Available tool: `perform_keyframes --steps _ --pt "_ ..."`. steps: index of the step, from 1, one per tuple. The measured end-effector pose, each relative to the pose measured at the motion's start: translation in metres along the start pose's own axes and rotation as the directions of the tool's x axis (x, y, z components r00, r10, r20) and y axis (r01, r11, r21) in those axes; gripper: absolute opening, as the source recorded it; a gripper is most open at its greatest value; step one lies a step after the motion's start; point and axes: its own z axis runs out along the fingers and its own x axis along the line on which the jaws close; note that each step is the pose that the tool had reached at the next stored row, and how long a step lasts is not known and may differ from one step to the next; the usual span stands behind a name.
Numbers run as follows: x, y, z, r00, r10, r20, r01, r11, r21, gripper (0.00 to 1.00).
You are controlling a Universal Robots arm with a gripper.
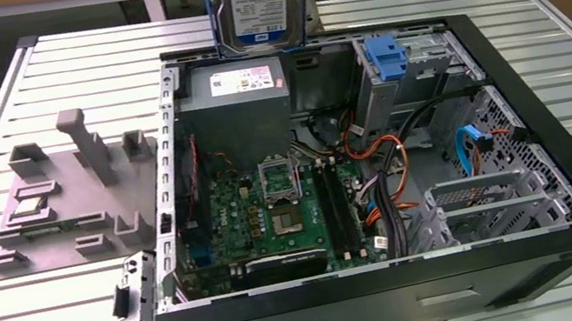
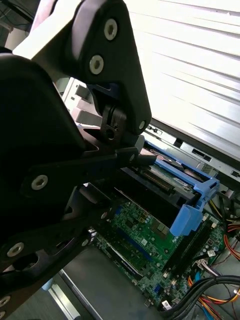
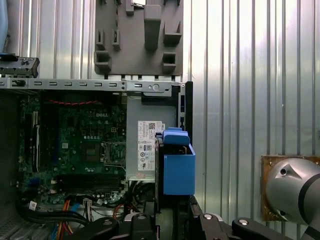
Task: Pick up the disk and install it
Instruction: 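Pick up the disk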
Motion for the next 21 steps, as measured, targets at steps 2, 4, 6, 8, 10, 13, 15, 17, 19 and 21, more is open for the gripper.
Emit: perform_keyframes --steps 2,4,6,8,10,13,15,17,19,21 --pt "0.0 0.0 0.0 1.0 0.0 0.0 0.0 1.0 0.0 0.35" --pt "0.0018 -0.0024 -0.0002 1.0 0.0 0.0001 0.0 1.0 0.0001 0.35" --pt "0.0025 -0.003 -0.0002 1.0 0.0 0.0 0.0 1.0 0.0 0.35" --pt "0.0031 -0.0037 -0.0003 1.0 0.0 0.0 0.0 1.0 0.0 0.35" --pt "0.0035 -0.0043 -0.0003 1.0 0.0 0.0 0.0 1.0 -0.0001 0.35" --pt "0.0036 -0.0048 -0.0004 1.0 0.0 0.0 0.0 1.0 0.0 0.35" --pt "0.0037 -0.0051 -0.0004 1.0 0.0 0.0 0.0 1.0 0.0 0.35" --pt "0.004 -0.0054 -0.0004 1.0 0.0 0.0 0.0 1.0 0.0 0.35" --pt "0.0043 -0.0058 -0.0004 1.0 0.0 -0.0001 0.0 1.0 0.0 0.35" --pt "0.0045 -0.006 -0.0004 1.0 0.0 0.0 0.0 1.0 0.0 0.35"
